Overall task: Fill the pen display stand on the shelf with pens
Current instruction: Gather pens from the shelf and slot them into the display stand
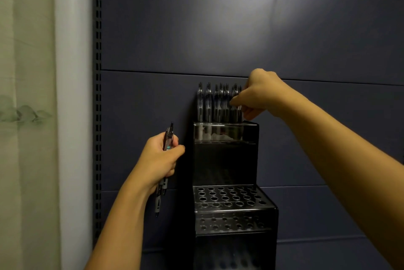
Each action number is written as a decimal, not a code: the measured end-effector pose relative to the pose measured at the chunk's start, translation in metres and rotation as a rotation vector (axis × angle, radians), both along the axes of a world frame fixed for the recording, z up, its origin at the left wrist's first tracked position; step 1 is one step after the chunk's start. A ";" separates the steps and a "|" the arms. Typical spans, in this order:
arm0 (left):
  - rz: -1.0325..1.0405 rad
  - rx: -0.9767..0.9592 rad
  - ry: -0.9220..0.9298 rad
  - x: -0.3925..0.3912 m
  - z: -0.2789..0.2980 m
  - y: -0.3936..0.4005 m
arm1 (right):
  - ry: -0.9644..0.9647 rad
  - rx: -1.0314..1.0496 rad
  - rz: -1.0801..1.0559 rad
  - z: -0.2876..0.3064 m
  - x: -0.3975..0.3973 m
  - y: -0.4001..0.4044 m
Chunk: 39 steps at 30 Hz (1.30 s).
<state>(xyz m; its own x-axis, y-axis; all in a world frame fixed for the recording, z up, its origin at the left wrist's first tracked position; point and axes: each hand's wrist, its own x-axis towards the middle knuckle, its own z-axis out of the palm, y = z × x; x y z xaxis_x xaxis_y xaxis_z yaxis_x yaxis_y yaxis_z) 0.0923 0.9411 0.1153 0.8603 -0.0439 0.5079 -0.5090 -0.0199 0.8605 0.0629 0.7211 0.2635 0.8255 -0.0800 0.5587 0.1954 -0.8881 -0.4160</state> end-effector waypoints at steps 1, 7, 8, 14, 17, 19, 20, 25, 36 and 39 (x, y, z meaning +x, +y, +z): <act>-0.002 -0.001 -0.001 0.000 0.000 0.000 | -0.046 -0.068 -0.042 0.000 -0.002 0.001; -0.015 0.002 -0.037 -0.005 0.004 0.000 | -0.185 -0.225 0.109 -0.004 -0.021 0.031; -0.013 0.005 -0.045 -0.007 0.005 0.000 | -0.112 -0.197 0.196 -0.008 -0.026 0.039; 0.019 0.037 -0.080 -0.017 0.009 -0.004 | 0.075 -0.132 0.370 -0.033 -0.026 0.072; 0.026 0.071 -0.106 -0.022 0.012 -0.005 | 0.087 -0.105 0.401 -0.044 -0.018 0.083; 0.023 0.090 -0.114 -0.022 0.012 -0.006 | 0.044 -0.098 0.394 -0.049 -0.013 0.089; 0.022 0.095 -0.112 -0.022 0.012 -0.006 | 0.024 -0.091 0.389 -0.051 -0.012 0.092; 0.031 0.071 -0.076 -0.020 0.011 -0.004 | -0.065 0.075 0.387 -0.050 -0.006 0.094; 0.000 0.012 -0.031 -0.009 0.005 -0.005 | -0.101 0.726 0.579 0.000 -0.025 0.057; -0.002 0.009 -0.036 -0.009 0.005 -0.005 | -0.154 0.819 0.625 0.015 -0.027 0.041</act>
